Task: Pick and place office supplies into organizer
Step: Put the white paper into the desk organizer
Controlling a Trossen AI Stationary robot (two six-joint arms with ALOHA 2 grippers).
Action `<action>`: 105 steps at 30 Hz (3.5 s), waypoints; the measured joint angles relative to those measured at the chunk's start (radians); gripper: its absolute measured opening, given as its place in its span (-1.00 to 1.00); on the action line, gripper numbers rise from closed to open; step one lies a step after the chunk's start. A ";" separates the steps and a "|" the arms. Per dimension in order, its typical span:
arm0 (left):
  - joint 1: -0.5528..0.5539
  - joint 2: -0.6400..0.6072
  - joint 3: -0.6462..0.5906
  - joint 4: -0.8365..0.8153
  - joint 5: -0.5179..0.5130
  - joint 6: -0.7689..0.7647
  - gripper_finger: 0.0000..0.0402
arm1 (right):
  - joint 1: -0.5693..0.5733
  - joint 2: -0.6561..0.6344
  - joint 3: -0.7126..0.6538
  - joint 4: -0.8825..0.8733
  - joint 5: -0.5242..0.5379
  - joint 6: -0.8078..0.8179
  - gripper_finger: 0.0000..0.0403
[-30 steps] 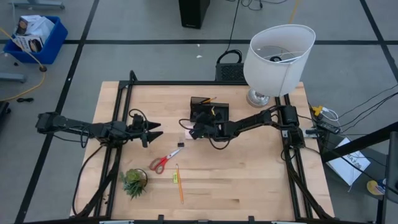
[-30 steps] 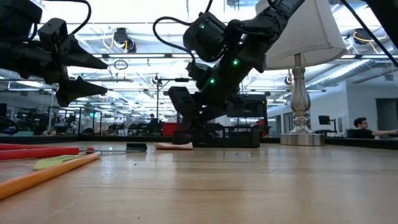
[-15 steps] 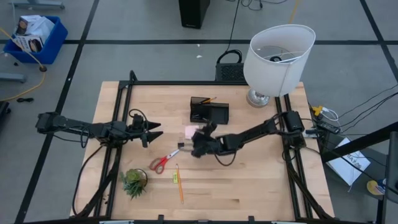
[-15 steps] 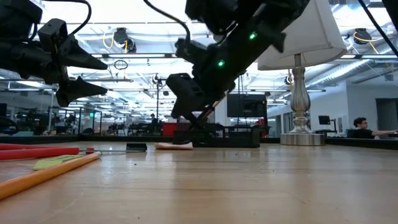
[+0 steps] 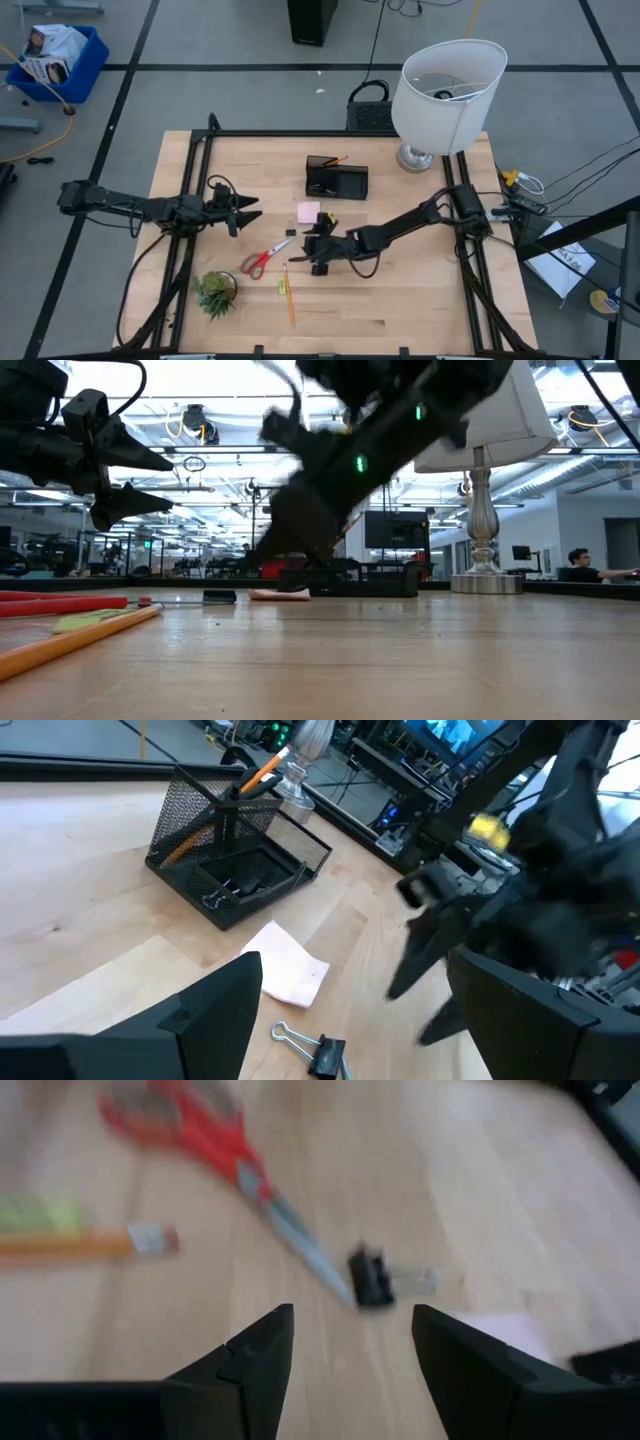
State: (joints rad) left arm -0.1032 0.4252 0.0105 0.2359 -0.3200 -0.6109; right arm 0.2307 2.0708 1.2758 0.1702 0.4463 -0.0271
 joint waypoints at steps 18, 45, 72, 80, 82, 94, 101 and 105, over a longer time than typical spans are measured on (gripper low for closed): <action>0.000 0.000 0.000 0.000 0.001 0.003 0.61 | -0.059 0.069 0.004 0.107 0.045 -0.133 -0.03; 0.000 0.000 0.000 0.000 -0.003 0.005 0.61 | -0.124 0.188 0.049 0.144 0.051 -0.105 -0.03; 0.000 0.000 0.000 -0.001 0.004 0.006 0.61 | -0.110 0.177 0.044 -0.028 0.103 0.065 -0.71; 0.000 0.000 0.000 -0.001 0.004 0.006 0.61 | -0.082 0.162 0.044 -0.028 0.207 0.074 -0.97; 0.000 0.000 0.000 0.000 0.004 0.007 0.61 | -0.071 0.145 0.043 -0.029 0.230 0.070 -0.97; 0.000 0.000 0.000 0.000 0.004 0.014 0.61 | 0.040 -0.029 0.040 -0.063 0.390 -0.031 -0.99; 0.000 0.000 0.000 0.000 0.004 0.014 0.61 | 0.099 -0.121 0.041 -0.212 0.568 -0.014 -1.00; 0.000 0.000 0.000 -0.001 0.004 0.013 0.61 | 0.111 -0.150 0.041 -0.302 0.683 0.022 -1.00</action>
State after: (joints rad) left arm -0.1033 0.4254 0.0105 0.2352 -0.3161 -0.5977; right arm 0.3421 1.9207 1.3167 -0.1319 1.1295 -0.0052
